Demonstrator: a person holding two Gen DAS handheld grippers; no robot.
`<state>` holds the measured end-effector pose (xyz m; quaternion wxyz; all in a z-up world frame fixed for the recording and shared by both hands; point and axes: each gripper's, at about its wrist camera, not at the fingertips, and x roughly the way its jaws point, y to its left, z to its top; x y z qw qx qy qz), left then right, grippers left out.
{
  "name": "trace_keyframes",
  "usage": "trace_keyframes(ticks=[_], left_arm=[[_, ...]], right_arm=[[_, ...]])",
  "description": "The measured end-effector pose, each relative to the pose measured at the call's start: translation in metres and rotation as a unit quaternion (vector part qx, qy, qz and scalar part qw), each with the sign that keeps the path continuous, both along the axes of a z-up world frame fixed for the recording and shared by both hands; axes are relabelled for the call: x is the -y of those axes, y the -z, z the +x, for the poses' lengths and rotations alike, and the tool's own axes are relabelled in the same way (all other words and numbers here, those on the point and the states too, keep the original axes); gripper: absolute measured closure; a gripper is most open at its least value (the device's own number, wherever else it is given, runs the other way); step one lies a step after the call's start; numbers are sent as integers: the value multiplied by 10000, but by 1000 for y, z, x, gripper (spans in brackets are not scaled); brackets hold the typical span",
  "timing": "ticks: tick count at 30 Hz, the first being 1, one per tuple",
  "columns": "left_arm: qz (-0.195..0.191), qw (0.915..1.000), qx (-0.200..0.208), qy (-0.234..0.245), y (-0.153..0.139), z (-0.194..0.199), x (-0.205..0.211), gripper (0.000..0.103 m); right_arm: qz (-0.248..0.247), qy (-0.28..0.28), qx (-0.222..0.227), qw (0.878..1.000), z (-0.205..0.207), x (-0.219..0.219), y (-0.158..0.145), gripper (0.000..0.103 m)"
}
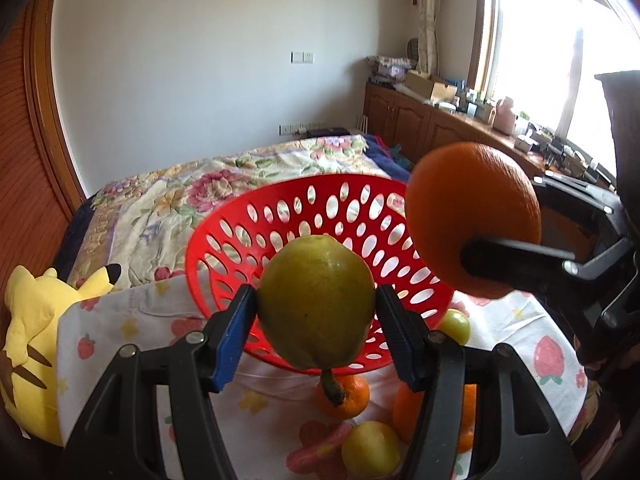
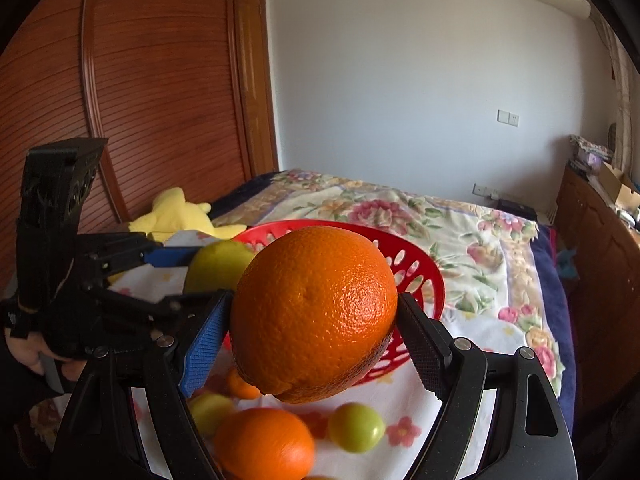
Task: Organize fruits
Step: 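Lift the orange with the right tool while the left tool carries the pear toward the basket, then open the left tool over the basket while the right tool releases the orange into it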
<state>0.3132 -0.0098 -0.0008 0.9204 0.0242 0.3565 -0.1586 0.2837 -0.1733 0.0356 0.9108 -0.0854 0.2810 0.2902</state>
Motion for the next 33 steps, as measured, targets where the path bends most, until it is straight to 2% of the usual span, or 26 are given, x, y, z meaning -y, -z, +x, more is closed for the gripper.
trace_keyframes(ticks=[12,20,23,33], left_arm=[[148,9994,-303,-117,17,15,6,42],[124,9987,-443,-213,23,19,5,42],[139,9992,-265,-274,15,17,3,43],[-165,9991,-1,-400,-6,-1,-21,41]], right_arm=[[-250,-23,-332,9991,38,-8,30,19],[-310,-24,-442,9985,44,-11,41,19],[-335,-6,-489,9982,48,-13,44,19],[-411,46,-647,9970,63,-17,51,19]])
